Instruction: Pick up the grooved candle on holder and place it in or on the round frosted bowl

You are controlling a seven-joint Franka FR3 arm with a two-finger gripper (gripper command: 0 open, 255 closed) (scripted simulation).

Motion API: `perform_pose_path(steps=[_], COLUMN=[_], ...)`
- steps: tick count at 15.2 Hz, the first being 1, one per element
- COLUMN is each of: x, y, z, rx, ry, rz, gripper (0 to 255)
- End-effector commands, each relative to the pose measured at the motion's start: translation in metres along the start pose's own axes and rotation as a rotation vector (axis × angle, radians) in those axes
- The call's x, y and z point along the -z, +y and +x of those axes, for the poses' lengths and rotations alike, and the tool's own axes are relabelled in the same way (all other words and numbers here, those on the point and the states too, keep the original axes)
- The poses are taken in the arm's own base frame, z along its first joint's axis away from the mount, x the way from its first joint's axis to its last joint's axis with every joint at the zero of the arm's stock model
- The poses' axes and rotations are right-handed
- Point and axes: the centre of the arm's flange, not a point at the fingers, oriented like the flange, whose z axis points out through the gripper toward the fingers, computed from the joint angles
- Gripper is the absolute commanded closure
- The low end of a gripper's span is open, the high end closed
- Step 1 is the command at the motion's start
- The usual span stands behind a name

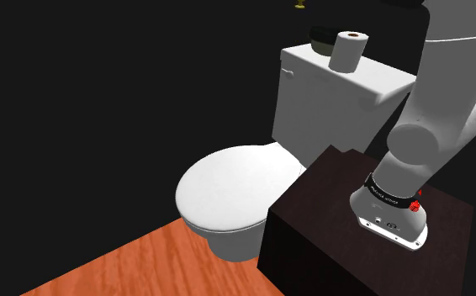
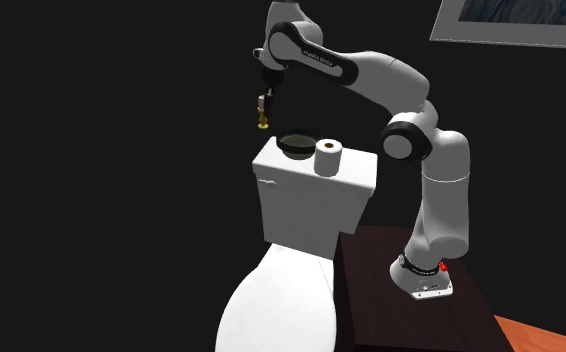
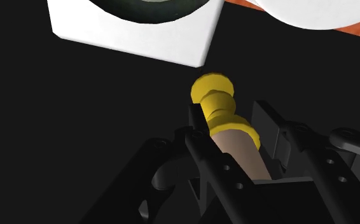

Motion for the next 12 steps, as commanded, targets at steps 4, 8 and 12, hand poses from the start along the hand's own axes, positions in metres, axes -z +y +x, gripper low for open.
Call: perform_pose_path(steps=[4,8,12], x=[0.016,0.029,0.032], y=[0.025,0.047,0.062], z=[-0.052,-0.099,-0.133], rx=[0.0,0.0,0.0], ry=[0.0,0.0,0.0], rz=[0.0,0.0,0.0], gripper=[255,255,255])
